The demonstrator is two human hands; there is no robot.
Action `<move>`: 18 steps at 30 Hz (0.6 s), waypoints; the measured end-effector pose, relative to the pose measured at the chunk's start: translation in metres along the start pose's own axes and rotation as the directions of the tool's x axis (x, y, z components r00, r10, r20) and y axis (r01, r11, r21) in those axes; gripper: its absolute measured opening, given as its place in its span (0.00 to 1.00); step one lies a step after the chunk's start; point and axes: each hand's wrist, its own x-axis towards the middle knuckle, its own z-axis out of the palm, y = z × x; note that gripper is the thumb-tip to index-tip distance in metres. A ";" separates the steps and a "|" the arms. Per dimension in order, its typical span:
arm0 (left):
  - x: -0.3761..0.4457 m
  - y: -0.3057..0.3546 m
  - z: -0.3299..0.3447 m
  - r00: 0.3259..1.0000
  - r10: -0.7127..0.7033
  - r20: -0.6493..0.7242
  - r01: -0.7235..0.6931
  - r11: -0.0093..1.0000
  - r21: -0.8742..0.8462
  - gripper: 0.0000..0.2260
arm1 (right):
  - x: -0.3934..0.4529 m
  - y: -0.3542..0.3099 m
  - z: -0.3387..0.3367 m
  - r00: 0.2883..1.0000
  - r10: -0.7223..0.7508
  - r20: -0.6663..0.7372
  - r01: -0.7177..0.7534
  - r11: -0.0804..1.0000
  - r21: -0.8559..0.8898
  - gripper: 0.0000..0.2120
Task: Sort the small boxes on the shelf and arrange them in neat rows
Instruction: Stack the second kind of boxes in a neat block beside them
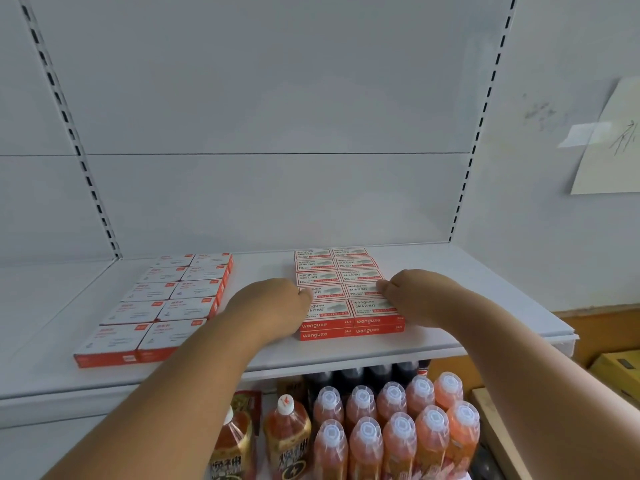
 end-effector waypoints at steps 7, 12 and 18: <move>-0.023 -0.005 -0.001 0.999 -0.025 -0.027 0.022 0.996 -0.090 0.29 | -0.022 0.003 -0.006 0.996 0.085 -0.028 -0.075 0.964 0.255 0.29; -0.038 0.002 0.004 0.998 -0.007 -0.059 0.006 1.000 -0.024 0.25 | -0.037 0.002 0.001 0.996 0.017 -0.087 -0.005 0.991 0.133 0.28; -0.038 0.005 0.006 0.997 -0.005 -0.077 0.004 1.000 -0.014 0.24 | -0.037 0.001 0.003 0.992 -0.013 -0.128 0.022 0.997 0.069 0.27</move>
